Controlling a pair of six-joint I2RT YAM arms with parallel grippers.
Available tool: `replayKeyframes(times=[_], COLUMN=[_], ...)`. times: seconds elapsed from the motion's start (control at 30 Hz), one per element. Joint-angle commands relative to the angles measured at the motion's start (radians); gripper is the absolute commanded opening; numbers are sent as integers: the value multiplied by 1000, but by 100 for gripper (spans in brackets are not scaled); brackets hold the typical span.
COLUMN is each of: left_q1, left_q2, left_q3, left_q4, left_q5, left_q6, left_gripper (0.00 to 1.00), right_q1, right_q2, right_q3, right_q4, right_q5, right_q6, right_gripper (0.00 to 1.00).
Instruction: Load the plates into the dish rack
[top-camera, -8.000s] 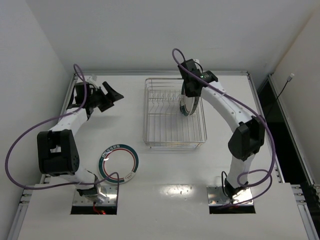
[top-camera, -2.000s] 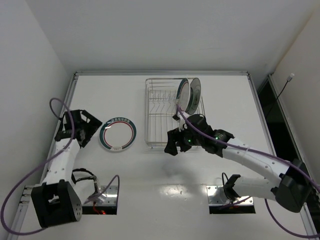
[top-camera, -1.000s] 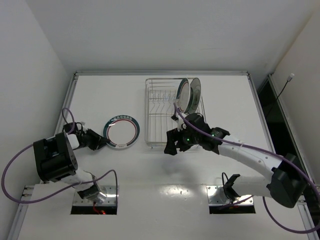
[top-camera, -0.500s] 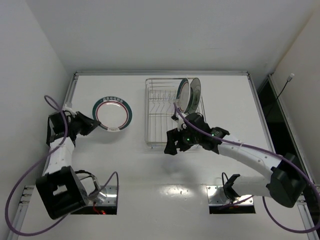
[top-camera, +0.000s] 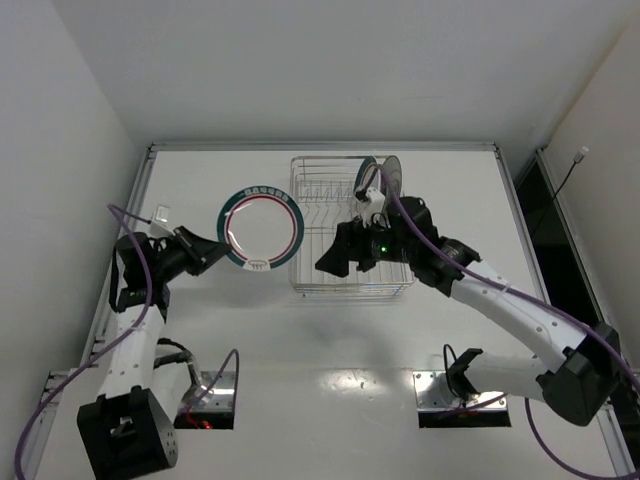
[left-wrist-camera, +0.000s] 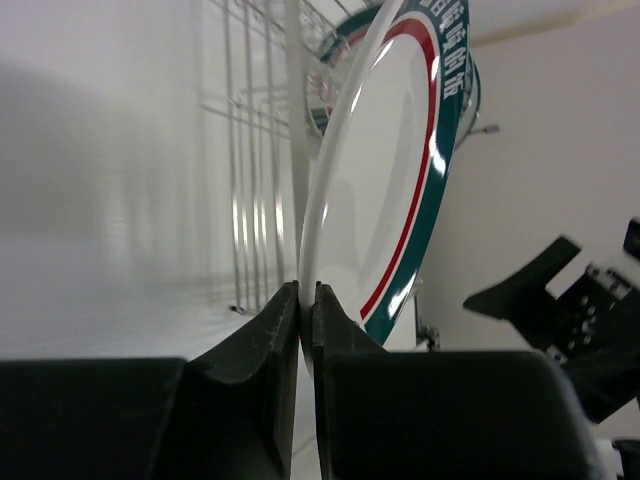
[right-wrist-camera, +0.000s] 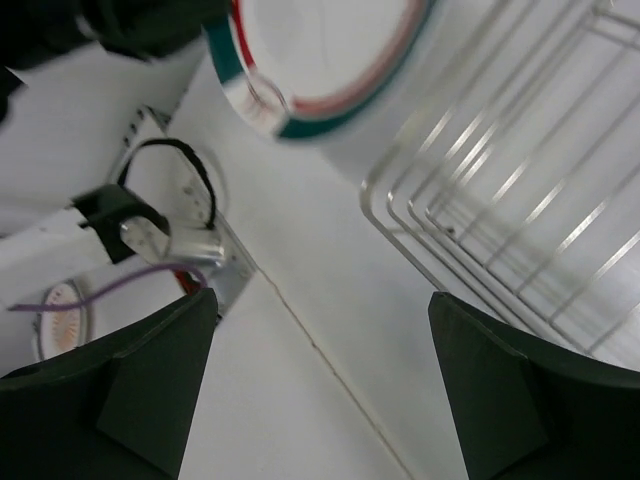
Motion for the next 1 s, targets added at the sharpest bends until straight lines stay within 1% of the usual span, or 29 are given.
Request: replayKeyframes(times=[0.0, 0.03, 0.07, 0.17, 0.2, 0.27, 0.3, 0.37, 0.4, 0.47, 0.5, 0.57, 0.6, 0.63, 0.67, 0.7, 0.73, 0.77, 0.8, 0.83, 0.87, 0.9, 0.93, 0.97], left_q1=[-84, -107, -153, -228, -277, -323, -366, -409, -455, -496, -527, -538, -550, -550, -550, -550, -550, -550, -540, -529, -529, -517, -504, -504], left_q2=[-75, -84, -84, -97, -97, -97, -97, -77, -77, -42, -29, -14, -2, -2, 12, 29, 41, 57, 72, 107, 125, 144, 159, 184], left_q3=[-35, -49, -49, -40, -40, -40, -29, -17, -5, 6, 23, 38, 64, 82, 133, 162, 196, 231, 300, 331, 363, 420, 437, 454], left_q4=[188, 200, 200, 240, 264, 295, 314, 347, 348, 371, 371, 371, 354, 281, 225, 163, 25, -49, -118, -246, -314, -376, -455, -490], left_q5=[38, 28, 19, -21, -21, -50, -50, -82, -93, -116, -116, -125, -125, -145, -159, -179, -226, -249, -274, -342, -389, -436, -481, -560], left_q6=[-136, -150, -161, -199, -224, -253, -279, -288, -302, -311, -311, -296, -282, -230, -193, -152, -59, -6, 44, 136, 178, 248, 273, 294], left_gripper=[0, 0, 0, 0, 0, 0, 0, 0, 0, 0, 0, 0, 0, 7, 16, 29, 51, 58, 64, 74, 75, 75, 75, 76], right_q1=[-28, -28, -37, -48, -57, -66, -78, -90, -101, -110, -120, -132, -147, -147, -172, -181, -190, -190, -205, -219, -219, -229, -229, -239], right_q2=[61, 80, 119, 162, 183, 203, 203, 216, 216, 216, 216, 207, 206, 194, 179, 170, 161, 151, 151, 139, 139, 139, 139, 139], right_q3=[102, 114, 132, 146, 146, 156, 156, 146, 146, 137, 137, 148, 157, 166, 175, 176, 189, 200, 229, 247, 289, 310, 326, 362], right_q4=[110, 124, 139, 162, 173, 173, 173, 187, 202, 211, 211, 201, 175, 158, 123, 103, 83, 29, -1, -34, -107, -146, -169, -224], right_q5=[-83, -94, -104, -135, -135, -135, -146, -160, -178, -198, -210, -221, -221, -221, -221, -206, -181, -163, -140, -85, -44, 45, 82, 125], right_q6=[48, 48, 48, 48, 48, 48, 48, 48, 59, 59, 59, 45, 33, 19, 7, -3, -13, -24, -55, -73, -90, -122, -136, -151], right_gripper=[84, 84, 84, 84, 84, 84, 84, 84, 82, 73, 64, 49, 31, 24, 14, 12, 12, 11, 10, 10, 8, 4, 2, 2])
